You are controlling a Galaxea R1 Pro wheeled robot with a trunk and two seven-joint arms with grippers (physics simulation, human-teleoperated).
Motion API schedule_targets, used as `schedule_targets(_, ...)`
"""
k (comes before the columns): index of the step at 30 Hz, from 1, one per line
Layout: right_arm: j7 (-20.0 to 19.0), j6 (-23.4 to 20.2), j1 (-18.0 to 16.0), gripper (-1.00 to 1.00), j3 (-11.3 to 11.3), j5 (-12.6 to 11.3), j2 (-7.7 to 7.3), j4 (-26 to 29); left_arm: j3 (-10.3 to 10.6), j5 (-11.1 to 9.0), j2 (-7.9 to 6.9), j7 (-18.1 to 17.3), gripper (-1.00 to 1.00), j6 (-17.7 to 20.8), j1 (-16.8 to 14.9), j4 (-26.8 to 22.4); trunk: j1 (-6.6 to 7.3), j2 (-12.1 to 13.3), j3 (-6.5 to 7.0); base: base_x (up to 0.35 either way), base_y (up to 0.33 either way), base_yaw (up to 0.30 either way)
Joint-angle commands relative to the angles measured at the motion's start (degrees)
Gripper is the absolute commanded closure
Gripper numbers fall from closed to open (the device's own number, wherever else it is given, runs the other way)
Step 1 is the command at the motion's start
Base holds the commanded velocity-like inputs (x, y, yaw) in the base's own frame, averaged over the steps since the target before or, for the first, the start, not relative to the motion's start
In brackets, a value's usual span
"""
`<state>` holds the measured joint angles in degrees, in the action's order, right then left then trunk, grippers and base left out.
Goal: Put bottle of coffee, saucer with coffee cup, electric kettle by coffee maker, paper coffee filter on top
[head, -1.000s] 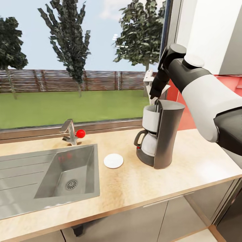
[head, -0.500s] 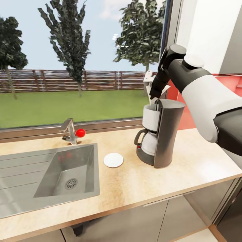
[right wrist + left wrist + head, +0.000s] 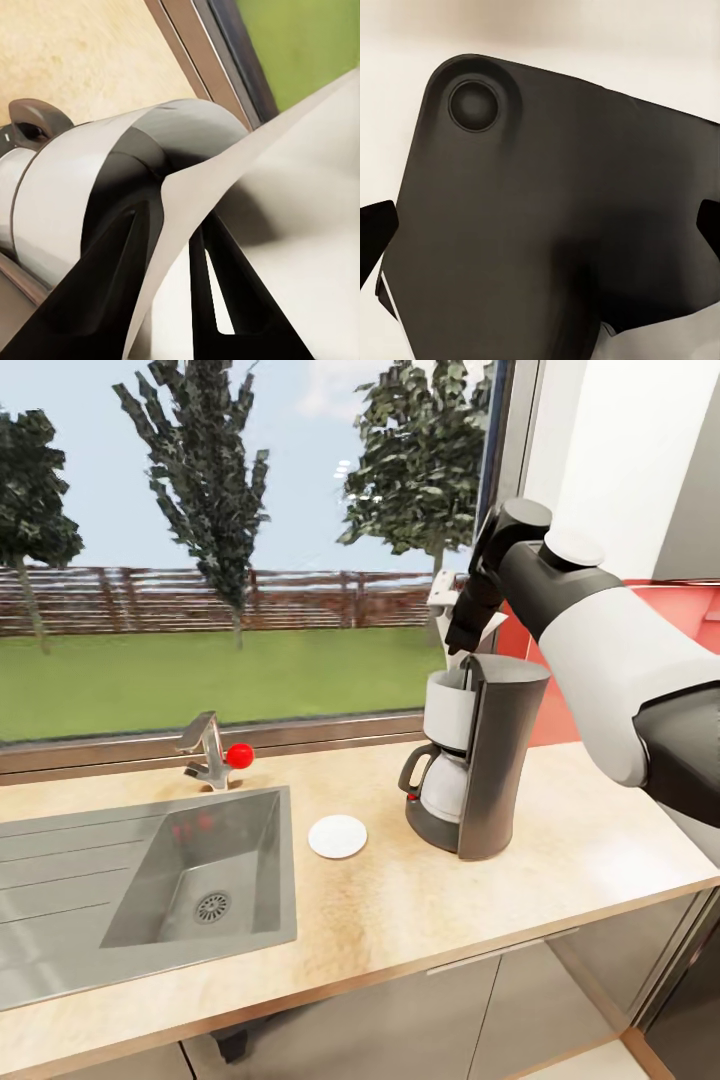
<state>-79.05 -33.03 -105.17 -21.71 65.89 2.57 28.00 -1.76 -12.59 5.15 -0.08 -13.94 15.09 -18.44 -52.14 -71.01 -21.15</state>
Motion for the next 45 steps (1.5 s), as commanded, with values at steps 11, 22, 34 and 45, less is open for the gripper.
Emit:
schedule_targets(11,-0.15,-0.64,0.13,1.0,-0.18,0.12,0.01,0.04,-0.17,-0.07,0.03,-0.01,-1.0,-0.04,0.03,-0.1,0.0,-0.04,-0.06,0.002,0.0,0.0)
schedule_targets(22,-0.14,-0.64,0.14,1.0,-0.18,0.12,0.06,0.04,-0.17,-0.07,0.03,-0.01,-1.0,-0.04,0.03,-0.1,0.0,-0.04,-0.06,0.039,0.0,0.0)
schedule_targets(34,-0.14,-0.64,0.14,1.0,-0.18,0.06,0.06,0.04,-0.17,-0.07,0.03,-0.01,-1.0,-0.04,0.03,-0.1,0.0,-0.04,-0.06,0.044,-0.031,0.0)
schedule_targets(45,-0.14,-0.64,0.14,1.0,-0.22,0.09,0.06,0.04,-0.17,-0.07,0.03,-0.01,-1.0,-0.05,0.03,-0.1,0.0,-0.04,-0.06,0.004,-0.003,0.0)
